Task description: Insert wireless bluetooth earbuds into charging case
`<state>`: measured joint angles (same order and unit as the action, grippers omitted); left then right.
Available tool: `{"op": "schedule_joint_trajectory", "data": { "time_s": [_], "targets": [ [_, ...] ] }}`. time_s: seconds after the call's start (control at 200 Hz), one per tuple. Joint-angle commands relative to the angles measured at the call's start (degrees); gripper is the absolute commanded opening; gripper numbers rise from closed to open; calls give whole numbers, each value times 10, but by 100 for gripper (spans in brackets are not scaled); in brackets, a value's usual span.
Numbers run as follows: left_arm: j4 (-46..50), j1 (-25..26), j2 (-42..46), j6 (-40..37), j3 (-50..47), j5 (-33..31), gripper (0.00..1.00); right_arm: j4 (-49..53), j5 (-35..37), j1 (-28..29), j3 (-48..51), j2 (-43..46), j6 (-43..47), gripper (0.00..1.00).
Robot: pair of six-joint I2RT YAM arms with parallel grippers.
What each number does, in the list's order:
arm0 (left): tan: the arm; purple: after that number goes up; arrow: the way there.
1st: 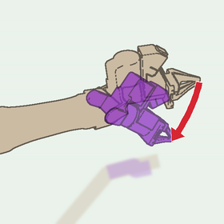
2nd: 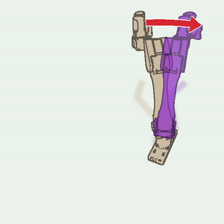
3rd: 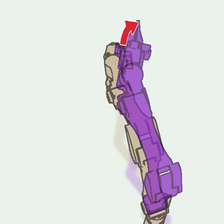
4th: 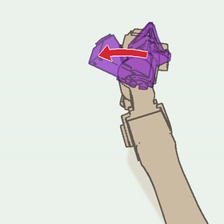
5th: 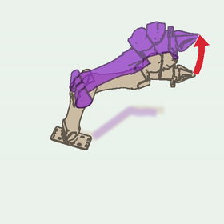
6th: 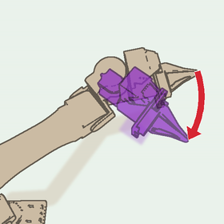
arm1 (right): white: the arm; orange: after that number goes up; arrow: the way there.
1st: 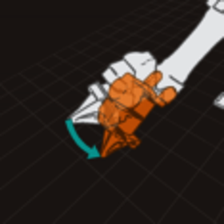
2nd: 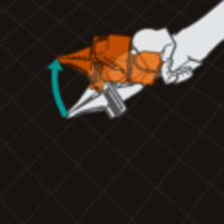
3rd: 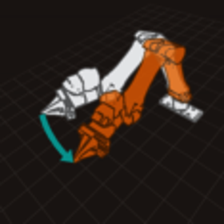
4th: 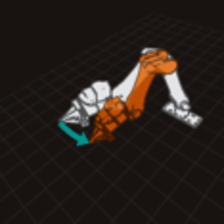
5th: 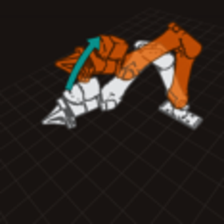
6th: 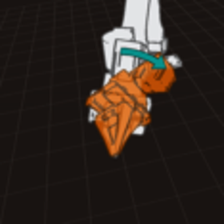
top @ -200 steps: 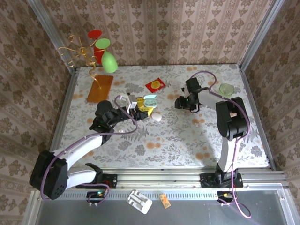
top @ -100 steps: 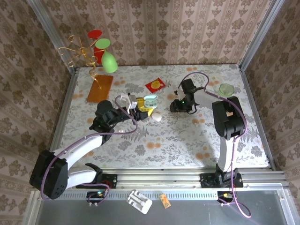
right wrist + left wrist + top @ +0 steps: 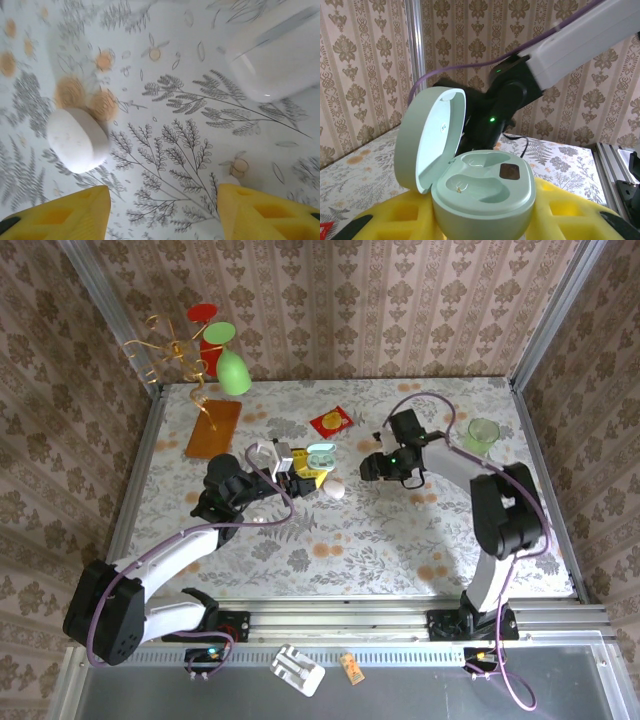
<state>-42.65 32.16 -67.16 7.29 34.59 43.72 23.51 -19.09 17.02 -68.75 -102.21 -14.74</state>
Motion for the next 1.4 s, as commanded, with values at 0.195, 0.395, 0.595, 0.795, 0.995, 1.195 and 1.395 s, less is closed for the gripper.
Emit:
{"op": "schedule_joint_trajectory", "data": {
  "time_s": [0.195, 0.395, 0.595, 0.795, 0.995, 1.195, 1.395],
  "targets": [
    [-6, -4, -2, 4, 15, 12, 25, -125, 102, -22, 141, 90, -285, 60],
    [-8, -4, -5, 6, 15, 15, 25, -129, 75, -25, 146, 56, -354, 44],
    [-3, -3, 3, 7, 12, 12, 25, -151, 39, -26, 146, 27, -379, 37],
    [5, -4, 4, 4, 14, 11, 26, -155, 27, -25, 146, 16, -395, 33],
    [3, -3, 3, 4, 17, 7, 25, -154, 15, -27, 145, 2, -412, 30],
    [6, -3, 5, 1, 16, 4, 25, -152, 10, -34, 139, -14, -413, 28],
    [8, -3, 4, -2, 18, 5, 25, -153, 5, -37, 130, -31, -412, 24]
  ]
}}
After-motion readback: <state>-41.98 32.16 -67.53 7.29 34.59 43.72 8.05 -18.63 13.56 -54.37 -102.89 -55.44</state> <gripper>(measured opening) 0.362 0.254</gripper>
